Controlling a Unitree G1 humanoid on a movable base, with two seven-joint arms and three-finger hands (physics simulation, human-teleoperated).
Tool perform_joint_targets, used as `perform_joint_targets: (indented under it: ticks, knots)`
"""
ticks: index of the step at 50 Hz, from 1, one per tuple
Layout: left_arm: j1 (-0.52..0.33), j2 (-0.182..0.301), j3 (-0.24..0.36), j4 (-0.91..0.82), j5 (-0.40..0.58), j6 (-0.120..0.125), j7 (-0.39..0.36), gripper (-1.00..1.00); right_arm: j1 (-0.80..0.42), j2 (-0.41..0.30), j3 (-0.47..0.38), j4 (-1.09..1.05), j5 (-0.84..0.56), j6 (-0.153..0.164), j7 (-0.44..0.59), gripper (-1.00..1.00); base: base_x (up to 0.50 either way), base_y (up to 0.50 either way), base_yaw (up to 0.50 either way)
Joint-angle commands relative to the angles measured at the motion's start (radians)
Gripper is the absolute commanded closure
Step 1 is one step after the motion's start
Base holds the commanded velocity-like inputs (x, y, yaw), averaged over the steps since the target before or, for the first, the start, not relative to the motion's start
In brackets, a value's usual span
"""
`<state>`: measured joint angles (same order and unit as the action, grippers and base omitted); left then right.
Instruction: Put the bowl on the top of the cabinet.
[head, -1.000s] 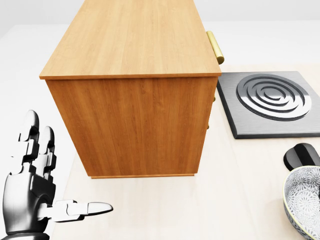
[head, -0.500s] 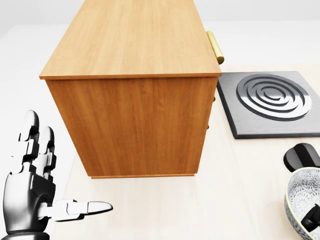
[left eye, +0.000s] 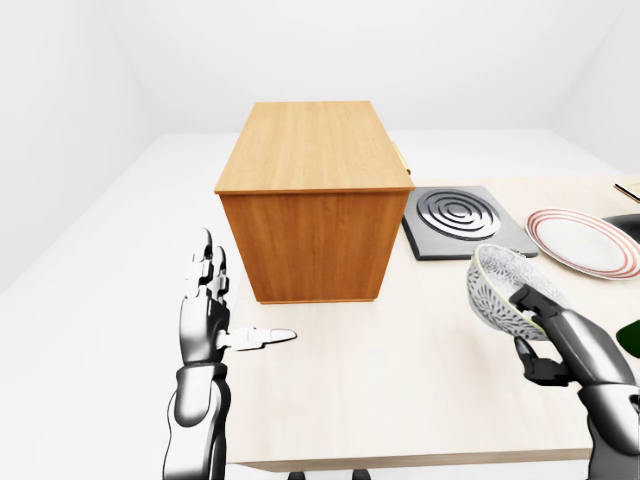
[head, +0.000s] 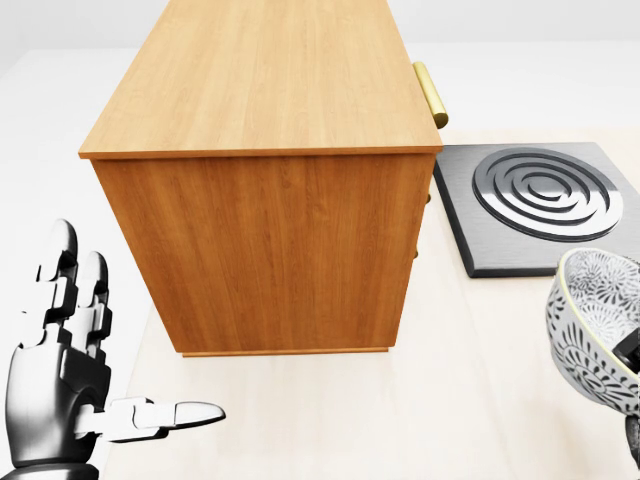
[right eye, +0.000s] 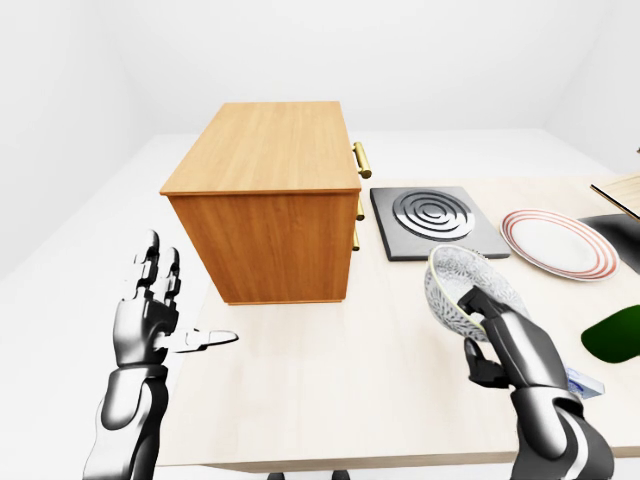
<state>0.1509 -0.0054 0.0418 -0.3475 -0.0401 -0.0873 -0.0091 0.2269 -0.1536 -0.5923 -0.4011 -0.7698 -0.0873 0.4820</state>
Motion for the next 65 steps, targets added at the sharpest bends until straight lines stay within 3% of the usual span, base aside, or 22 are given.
perform_joint_targets:
  ticks: [1,5,15,18,23,24,27,34,49,65]
  knots:
    - [0.001,0.0,-0.002,0.003,0.0,0.0,-0.004,-1.0,-0.106,-0.036,-0.068,-0.262,0.145,0.0,0.171,1.0,0.0,0.0,0.0]
    - [0.002,0.0,-0.004,0.011,0.002,0.0,-0.006,-1.0,-0.222,-0.124,-0.031,-0.247,0.126,0.0,0.186,1.0,0.0,0.0,0.0]
    - [0.003,0.0,-0.006,0.009,0.002,0.0,-0.005,-1.0,-0.63,-0.424,0.192,0.309,-0.037,0.0,-0.056,1.0,0.0,0.0,0.0]
    - [0.005,0.0,-0.007,0.003,0.002,0.0,-0.006,-1.0,-0.882,-0.518,0.312,0.693,-0.114,0.0,-0.206,1.0,0.0,0.0,0.0]
    - [0.0,0.0,-0.006,0.012,0.003,0.0,-0.006,-1.0,-1.23,-0.567,0.452,1.248,-0.231,0.0,-0.442,1.0,0.0,0.0,0.0]
    - [-0.002,0.001,-0.006,0.014,0.003,0.0,-0.006,-1.0,-1.341,-0.566,0.488,1.418,-0.269,0.0,-0.509,1.0,0.0,0.0,0.0]
    - [-0.005,0.001,-0.004,0.014,0.002,0.0,-0.005,-1.0,-1.469,-0.552,0.521,1.592,-0.295,0.0,-0.575,1.0,0.0,0.0,0.0]
    - [-0.018,0.003,0.002,0.021,-0.001,0.0,-0.002,-1.0,-1.627,-0.495,0.564,1.72,-0.349,0.0,-0.597,1.0,0.0,0.0,0.0]
    - [-0.028,0.004,0.008,0.031,-0.009,0.0,-0.002,-1.0,-1.75,-0.392,0.561,1.756,-0.436,0.0,-0.645,1.0,0.0,0.0,0.0]
    - [-0.011,0.003,-0.001,0.024,-0.01,0.0,-0.015,-1.0,-1.867,-0.264,0.565,1.753,-0.463,0.0,-0.617,1.0,0.0,0.0,0.0]
